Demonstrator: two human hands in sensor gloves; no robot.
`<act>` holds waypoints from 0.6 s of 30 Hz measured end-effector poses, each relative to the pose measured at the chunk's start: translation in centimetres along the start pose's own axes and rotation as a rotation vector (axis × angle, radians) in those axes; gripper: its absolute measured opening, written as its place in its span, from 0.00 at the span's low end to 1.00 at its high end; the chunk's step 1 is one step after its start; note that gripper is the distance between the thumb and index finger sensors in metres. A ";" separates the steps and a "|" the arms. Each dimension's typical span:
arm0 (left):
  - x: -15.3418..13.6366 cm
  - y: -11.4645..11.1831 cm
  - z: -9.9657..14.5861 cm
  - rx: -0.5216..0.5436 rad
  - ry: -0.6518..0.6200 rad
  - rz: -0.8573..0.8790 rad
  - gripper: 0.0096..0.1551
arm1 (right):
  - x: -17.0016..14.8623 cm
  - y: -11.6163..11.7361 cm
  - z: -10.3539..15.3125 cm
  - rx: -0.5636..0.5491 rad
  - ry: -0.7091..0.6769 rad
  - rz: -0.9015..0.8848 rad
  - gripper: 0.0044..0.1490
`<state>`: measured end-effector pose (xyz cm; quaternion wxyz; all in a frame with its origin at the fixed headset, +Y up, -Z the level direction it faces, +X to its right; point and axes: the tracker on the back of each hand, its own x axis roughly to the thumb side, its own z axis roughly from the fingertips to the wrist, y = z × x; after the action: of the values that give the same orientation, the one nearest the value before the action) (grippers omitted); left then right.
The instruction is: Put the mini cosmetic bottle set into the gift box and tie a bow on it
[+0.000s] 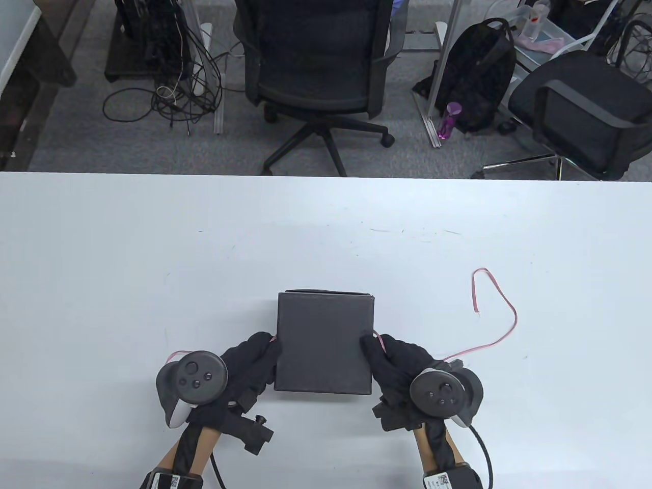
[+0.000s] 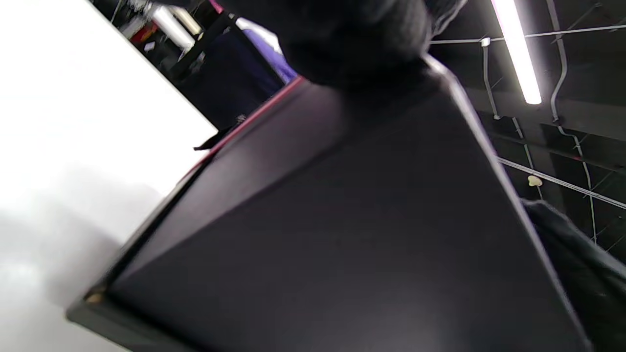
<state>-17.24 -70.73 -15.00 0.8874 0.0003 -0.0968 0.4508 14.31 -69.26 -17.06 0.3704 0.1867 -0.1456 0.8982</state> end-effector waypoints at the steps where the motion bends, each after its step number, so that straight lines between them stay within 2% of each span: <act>1: -0.2 0.0 -0.1 -0.030 0.026 0.036 0.28 | -0.2 0.1 -0.1 0.022 0.024 -0.012 0.34; 5: -0.6 0.0 -0.4 -0.162 0.099 0.098 0.28 | -0.7 0.5 -0.2 0.097 0.076 -0.022 0.34; 18: -1.2 0.0 -1.0 -0.264 0.127 0.086 0.27 | -1.1 1.1 -0.2 0.168 0.110 -0.001 0.33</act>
<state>-17.76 -71.65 -16.17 0.8640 -0.1488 -0.0987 0.4708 14.16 -70.62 -17.85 0.3614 0.1675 -0.0492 0.9159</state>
